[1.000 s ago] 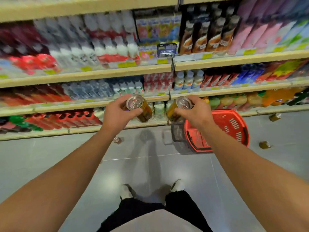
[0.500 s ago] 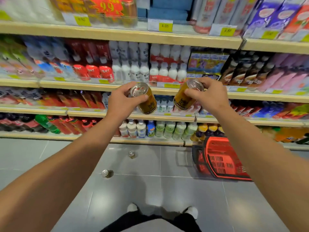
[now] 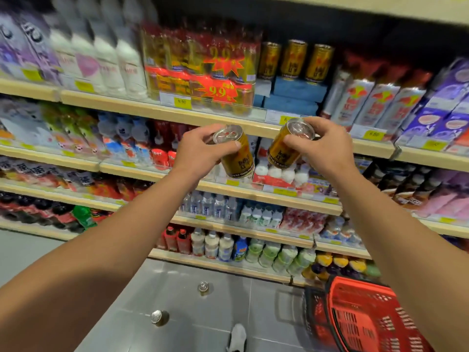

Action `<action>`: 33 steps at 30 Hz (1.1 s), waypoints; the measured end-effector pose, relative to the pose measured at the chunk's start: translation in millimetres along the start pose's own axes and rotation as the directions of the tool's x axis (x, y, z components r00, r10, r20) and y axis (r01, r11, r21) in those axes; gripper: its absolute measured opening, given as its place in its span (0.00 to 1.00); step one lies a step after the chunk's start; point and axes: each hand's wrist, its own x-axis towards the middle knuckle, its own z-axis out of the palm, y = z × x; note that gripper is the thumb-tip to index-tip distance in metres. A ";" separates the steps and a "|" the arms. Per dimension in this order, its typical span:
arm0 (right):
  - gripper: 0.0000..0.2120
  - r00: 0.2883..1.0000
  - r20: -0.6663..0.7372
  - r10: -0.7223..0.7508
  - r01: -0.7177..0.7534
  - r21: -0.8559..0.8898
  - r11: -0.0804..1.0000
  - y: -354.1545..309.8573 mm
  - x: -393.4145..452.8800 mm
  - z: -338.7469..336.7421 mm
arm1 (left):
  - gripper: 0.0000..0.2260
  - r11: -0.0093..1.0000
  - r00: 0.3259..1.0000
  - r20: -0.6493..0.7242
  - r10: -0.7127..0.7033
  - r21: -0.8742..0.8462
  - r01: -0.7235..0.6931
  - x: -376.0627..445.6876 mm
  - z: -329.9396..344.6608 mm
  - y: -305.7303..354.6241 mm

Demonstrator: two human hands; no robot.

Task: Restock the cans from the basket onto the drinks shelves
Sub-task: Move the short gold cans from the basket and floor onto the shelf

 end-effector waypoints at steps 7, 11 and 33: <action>0.30 0.993 -0.089 -0.084 0.089 0.055 0.995 -8.3 77.2 -4.3 | 0.20 0.998 0.997 -0.051 0.057 -0.028 -0.058 59.4 9.3 23.4; 0.23 0.986 -0.124 -0.113 0.120 0.051 0.991 -8.1 116.8 -8.1 | 0.14 0.996 0.997 -0.045 0.065 -0.057 -0.067 88.4 21.1 32.3; 0.32 0.991 0.113 -0.069 0.082 -0.114 0.990 35.5 219.0 56.1 | 0.16 0.999 0.994 -0.103 0.023 0.031 -0.020 152.4 37.3 20.0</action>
